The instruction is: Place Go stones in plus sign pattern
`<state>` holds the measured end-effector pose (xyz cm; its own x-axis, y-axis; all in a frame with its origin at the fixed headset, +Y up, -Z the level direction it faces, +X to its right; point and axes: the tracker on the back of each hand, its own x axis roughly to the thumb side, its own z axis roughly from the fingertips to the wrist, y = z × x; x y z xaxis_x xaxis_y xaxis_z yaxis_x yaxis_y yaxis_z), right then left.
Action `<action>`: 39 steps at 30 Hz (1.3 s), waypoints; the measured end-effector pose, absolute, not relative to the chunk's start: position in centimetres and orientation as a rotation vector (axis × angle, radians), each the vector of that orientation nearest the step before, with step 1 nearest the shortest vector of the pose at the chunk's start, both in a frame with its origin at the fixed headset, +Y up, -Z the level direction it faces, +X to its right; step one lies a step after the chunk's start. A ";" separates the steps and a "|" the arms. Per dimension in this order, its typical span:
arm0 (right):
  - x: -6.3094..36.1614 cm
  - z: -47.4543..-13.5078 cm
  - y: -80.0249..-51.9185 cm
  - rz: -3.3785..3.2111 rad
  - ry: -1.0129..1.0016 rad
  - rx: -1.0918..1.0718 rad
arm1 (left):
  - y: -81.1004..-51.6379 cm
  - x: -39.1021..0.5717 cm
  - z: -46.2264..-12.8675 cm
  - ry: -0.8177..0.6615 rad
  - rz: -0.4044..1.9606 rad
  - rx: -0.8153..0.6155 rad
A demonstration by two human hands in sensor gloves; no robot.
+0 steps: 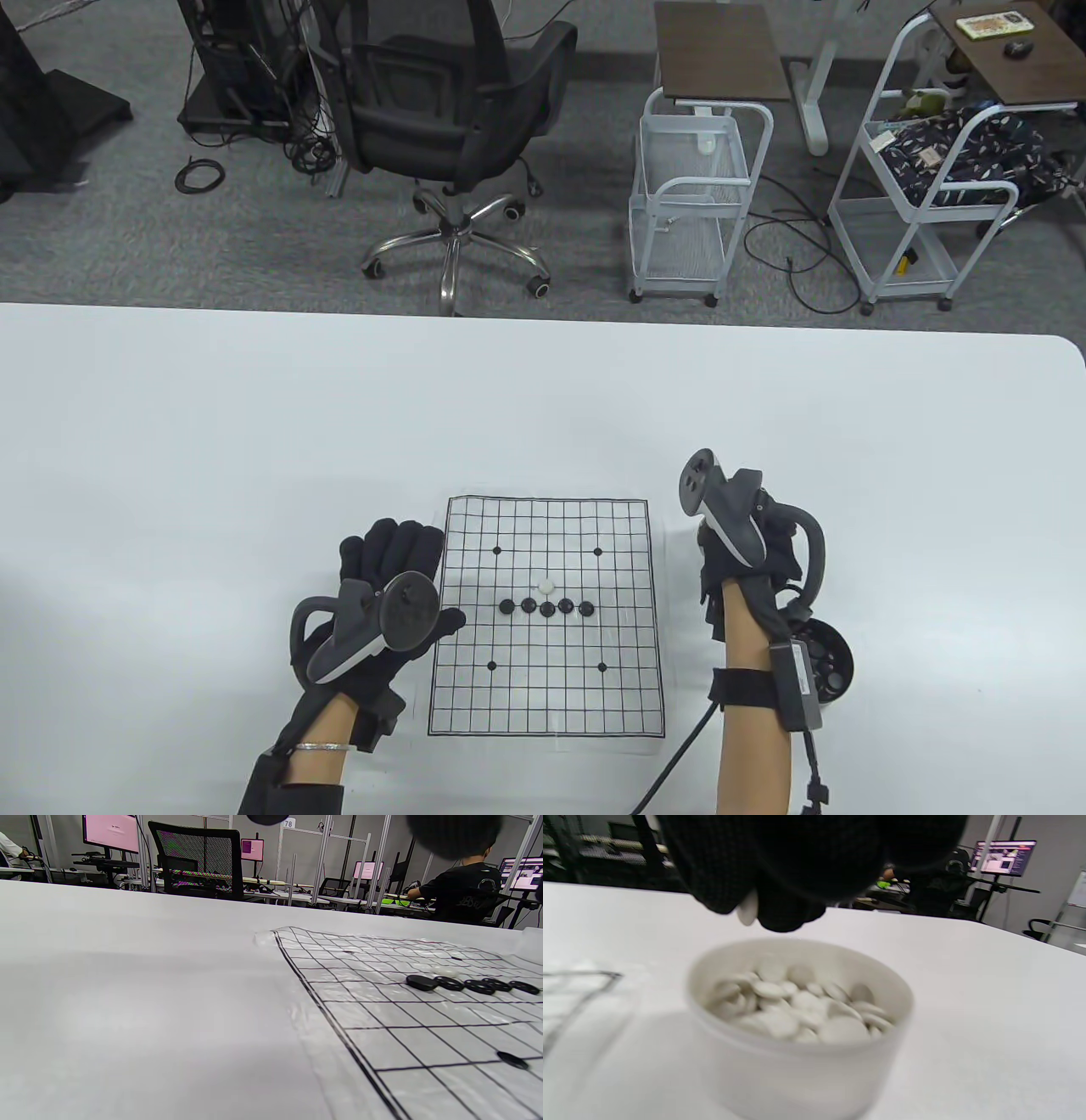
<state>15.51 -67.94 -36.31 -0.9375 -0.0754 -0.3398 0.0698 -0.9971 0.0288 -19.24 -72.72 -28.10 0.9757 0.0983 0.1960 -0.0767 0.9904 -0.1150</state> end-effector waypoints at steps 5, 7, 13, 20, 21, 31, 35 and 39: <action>11.2 -35.8 -66.7 -3.130 0.086 0.215 | -72.7 -19.3 -28.1 -0.201 0.086 -0.111; 9.2 -35.8 -67.0 -3.178 0.072 0.085 | -72.7 -19.3 -28.1 -0.200 0.083 -0.112; 3.8 -36.1 -70.0 -3.241 -0.067 -0.200 | -72.7 -19.2 -28.1 -0.200 0.080 -0.112; 1.0 -35.9 -72.3 -3.186 -0.096 -0.285 | -72.7 -19.3 -28.1 -0.199 0.083 -0.114; 0.9 -35.9 -72.5 -3.178 -0.095 -0.284 | -72.7 -19.2 -28.1 -0.199 0.082 -0.113; 0.3 -36.0 -74.1 -3.115 -0.098 -0.313 | -72.8 -19.2 -28.1 -0.198 0.073 -0.117; 0.2 -35.9 -74.1 -3.108 -0.090 -0.317 | -72.8 -19.2 -28.1 -0.197 0.069 -0.117; 0.2 -35.9 -74.2 -3.094 -0.087 -0.311 | -72.8 -19.2 -28.1 -0.195 0.069 -0.118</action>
